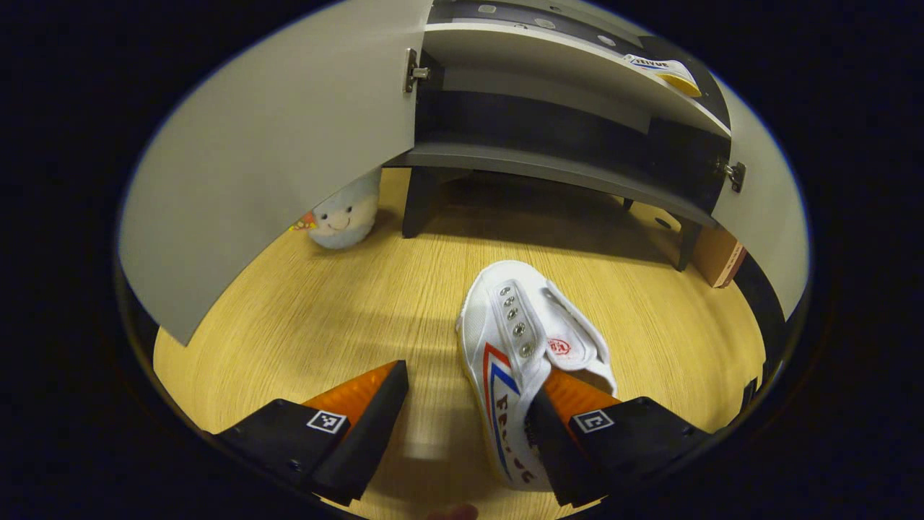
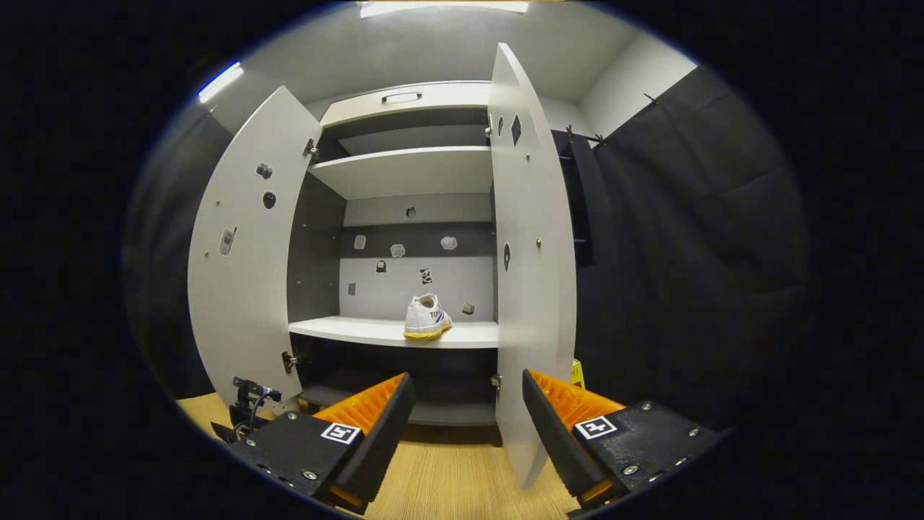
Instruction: Grab one shoe with the right hand and put it into the shoe cabinet, grab the other shoe with the left hand and put it into the shoe cabinet; then close the right door with the right hand and the left door with the left hand.
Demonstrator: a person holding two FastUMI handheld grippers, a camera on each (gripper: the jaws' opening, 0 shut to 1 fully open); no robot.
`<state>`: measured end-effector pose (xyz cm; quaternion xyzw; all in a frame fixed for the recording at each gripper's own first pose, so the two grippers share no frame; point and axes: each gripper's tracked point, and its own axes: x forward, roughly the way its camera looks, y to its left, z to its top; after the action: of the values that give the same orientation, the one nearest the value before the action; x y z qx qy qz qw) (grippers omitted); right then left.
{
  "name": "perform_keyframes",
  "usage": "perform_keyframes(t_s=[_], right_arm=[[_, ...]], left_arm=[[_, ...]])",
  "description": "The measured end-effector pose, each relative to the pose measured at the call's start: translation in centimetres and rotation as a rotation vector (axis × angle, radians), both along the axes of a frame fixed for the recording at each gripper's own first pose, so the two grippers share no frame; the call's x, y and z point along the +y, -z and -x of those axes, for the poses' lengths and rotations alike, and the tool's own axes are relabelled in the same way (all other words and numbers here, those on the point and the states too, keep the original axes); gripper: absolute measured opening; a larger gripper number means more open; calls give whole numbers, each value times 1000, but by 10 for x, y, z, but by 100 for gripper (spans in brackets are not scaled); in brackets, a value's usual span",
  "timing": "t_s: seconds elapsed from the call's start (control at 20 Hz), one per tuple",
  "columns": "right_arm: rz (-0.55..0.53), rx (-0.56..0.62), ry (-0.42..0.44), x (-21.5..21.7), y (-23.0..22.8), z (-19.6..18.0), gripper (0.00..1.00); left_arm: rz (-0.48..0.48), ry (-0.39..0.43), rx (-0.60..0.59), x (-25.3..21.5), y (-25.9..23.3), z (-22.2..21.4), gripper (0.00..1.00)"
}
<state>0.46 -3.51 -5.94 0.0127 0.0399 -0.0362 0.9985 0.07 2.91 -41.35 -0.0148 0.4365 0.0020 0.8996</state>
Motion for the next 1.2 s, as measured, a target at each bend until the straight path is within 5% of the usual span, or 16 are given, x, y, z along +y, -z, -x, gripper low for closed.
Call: perform_keyframes(t_s=[0.25, 0.35, 0.5, 0.6, 0.85, 1.05, 1.2], right_arm=[[17, 9, 6, -3, 1, 0, 92], [18, 12, 5, -2, 2, -1, 92], [16, 22, -4, 0, 4, -3, 92], [21, 21, -13, 3, 4, -3, 92], [37, 17, -32, 8, 2, -4, 92], [28, 23, -49, 17, 4, -6, 92], [33, 13, -55, 21, 1, -7, 92]], left_arm=[[5, 21, -27, -4, 8, -17, 97], [56, 38, -22, -15, 9, -18, 89], [10, -24, -32, 0, 6, -18, 38], [28, -56, -32, 3, 4, -15, 12], [57, -53, -59, -6, -50, 12, 10], [52, -29, -156, -22, -148, 16, 10], [89, -42, -333, -37, -238, -25, 9]])
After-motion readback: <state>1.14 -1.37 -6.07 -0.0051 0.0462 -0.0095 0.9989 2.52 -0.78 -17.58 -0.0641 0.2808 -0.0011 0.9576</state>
